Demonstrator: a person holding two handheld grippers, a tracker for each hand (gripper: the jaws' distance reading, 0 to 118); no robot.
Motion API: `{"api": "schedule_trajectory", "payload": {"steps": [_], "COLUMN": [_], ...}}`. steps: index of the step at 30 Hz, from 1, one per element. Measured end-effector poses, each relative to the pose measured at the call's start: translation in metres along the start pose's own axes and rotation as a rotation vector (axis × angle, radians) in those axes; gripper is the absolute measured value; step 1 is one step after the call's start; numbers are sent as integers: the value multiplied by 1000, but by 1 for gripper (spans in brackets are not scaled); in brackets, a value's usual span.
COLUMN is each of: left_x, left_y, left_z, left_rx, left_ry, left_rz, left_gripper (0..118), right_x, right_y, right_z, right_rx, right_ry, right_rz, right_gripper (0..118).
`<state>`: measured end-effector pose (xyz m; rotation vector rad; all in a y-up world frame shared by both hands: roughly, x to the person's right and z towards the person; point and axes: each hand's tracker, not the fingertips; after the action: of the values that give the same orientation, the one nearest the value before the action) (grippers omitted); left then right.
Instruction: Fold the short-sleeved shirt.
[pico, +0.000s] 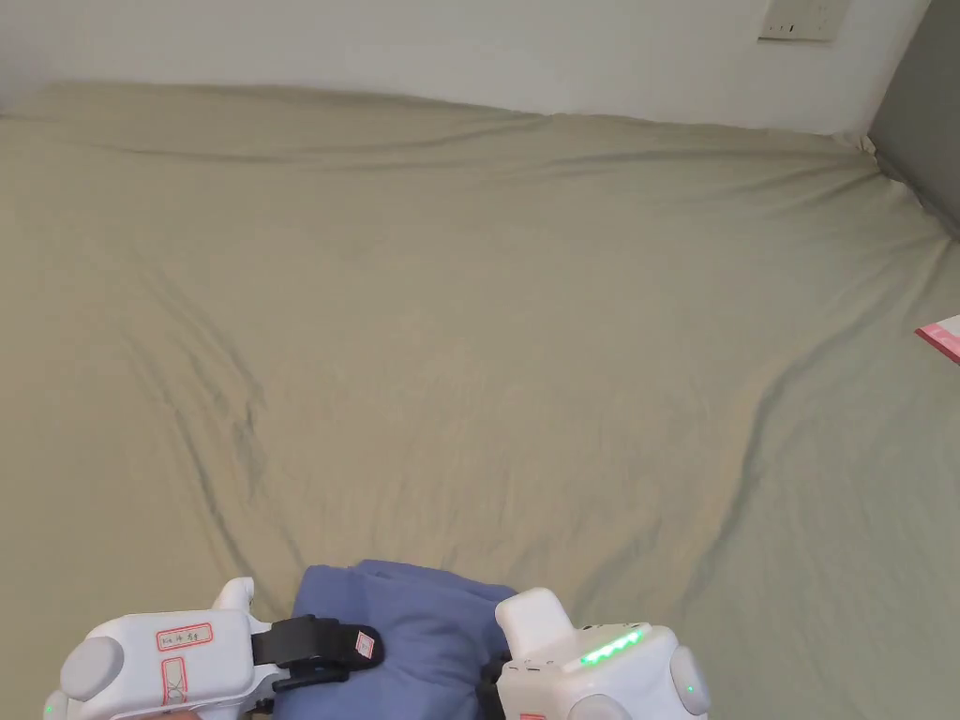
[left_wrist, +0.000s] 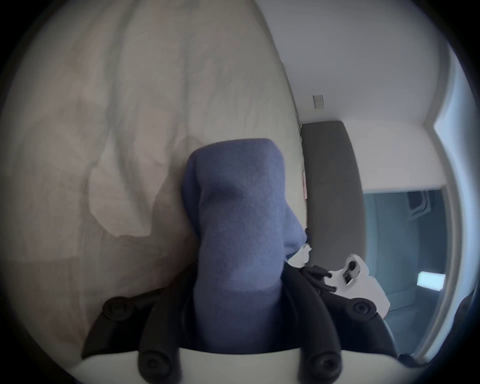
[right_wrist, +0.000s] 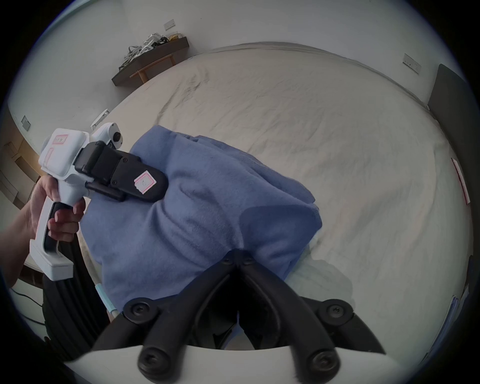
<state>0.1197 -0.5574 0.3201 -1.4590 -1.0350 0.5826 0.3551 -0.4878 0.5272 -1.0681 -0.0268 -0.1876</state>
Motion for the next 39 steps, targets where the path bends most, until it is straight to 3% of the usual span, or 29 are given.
{"api": "schedule_trajectory", "payload": {"steps": [3, 6, 11, 17, 20, 25, 31, 34, 39], "left_x": [8, 23, 64, 84, 65, 41, 11, -11, -50], "left_y": [0, -2, -18, -30, -28, -14, -1, 15, 42], "left_z": [9, 17, 35, 67, 93, 124, 175, 212, 263], "left_rx": [3, 11, 41, 128, 161, 219, 266, 285, 266], "left_ry": [63, 158, 268, 577, 588, 698, 826, 830, 992], "left_rz": [-29, -140, -248, -481, -407, -389, -420, -368, -383], "left_gripper": [28, 28, 28, 28, 28, 28, 28, 28, 28], "right_x": [2, 2, -2, -29, -40, -69, -94, -102, -112], "right_y": [1, 10, 36, 56, 60, 62, 69, 75, 86], "right_z": [13, 46, 118, 186, 203, 204, 189, 178, 155], "right_rx": [34, 142, 351, 543, 616, 675, 670, 648, 602], "right_ry": [-1, -108, -219, -397, -390, -463, -426, -418, -410], "right_rz": [-4, 47, 64, 119, 74, 110, 114, 132, 155], "right_gripper": [2, 2, 2, 2, 2, 2, 2, 2, 2]}}
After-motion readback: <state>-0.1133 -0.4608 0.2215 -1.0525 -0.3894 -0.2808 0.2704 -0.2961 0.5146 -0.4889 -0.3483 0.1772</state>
